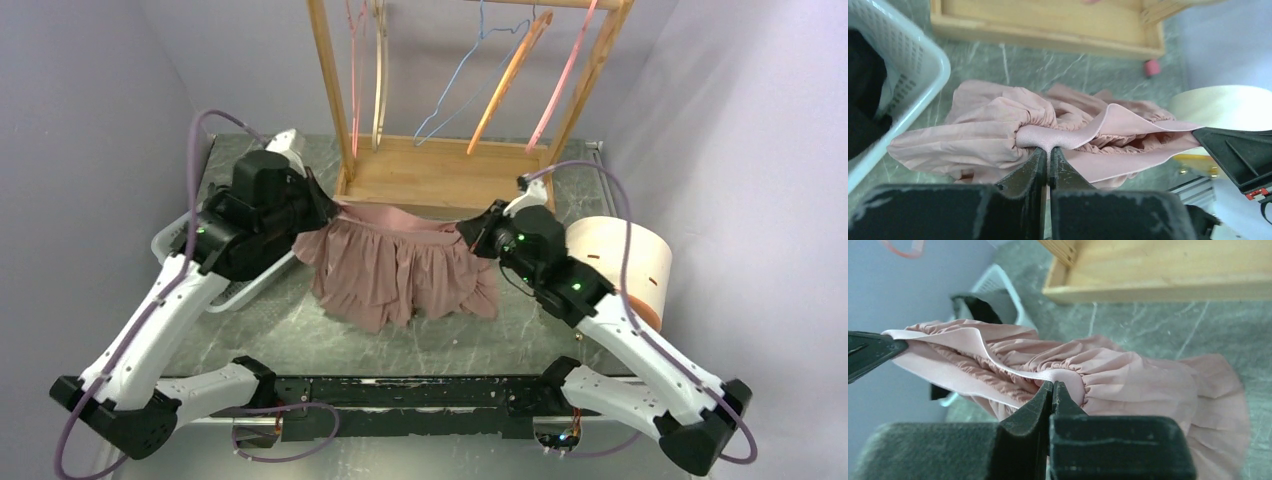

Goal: Place the skirt on the hanger

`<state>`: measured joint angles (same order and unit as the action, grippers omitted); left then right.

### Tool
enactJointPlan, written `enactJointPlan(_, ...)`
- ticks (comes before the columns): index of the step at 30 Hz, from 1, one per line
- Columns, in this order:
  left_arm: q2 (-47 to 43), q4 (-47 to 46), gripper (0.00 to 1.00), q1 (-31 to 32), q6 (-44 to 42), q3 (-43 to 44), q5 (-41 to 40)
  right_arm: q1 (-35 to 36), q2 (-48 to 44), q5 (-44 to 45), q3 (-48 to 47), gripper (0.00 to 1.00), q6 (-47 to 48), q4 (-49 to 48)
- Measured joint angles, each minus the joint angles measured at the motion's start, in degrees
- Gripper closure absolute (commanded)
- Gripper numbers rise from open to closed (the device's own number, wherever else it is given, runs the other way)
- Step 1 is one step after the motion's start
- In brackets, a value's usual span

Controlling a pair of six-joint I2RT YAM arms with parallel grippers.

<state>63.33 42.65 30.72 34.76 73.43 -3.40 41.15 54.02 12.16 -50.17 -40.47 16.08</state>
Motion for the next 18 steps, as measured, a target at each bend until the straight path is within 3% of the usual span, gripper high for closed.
enactJointPlan(5, -1.05, 5.25, 0.93, 0.04, 0.24, 10.43, -0.02, 0.00, -3.61, -0.02, -9.70, 1.00, 0.68, 6.84)
enactJointPlan(10, -1.03, 10.62, 0.93, 0.22, 1.79, 14.16, 0.17, 0.00, -3.58, -0.50, -15.52, 1.00, 0.66, 15.61)
enactJointPlan(13, -2.03, 10.29, 0.93, 0.24, 2.99, 10.43, 0.68, 0.00, -3.15, -0.83, -14.69, 1.00, 0.48, 18.18)
enactJointPlan(18, -4.48, 4.92, 0.93, 0.22, 6.03, -9.64, 2.80, 0.00, -1.29, -0.85, -1.11, 1.00, -0.76, 14.80)
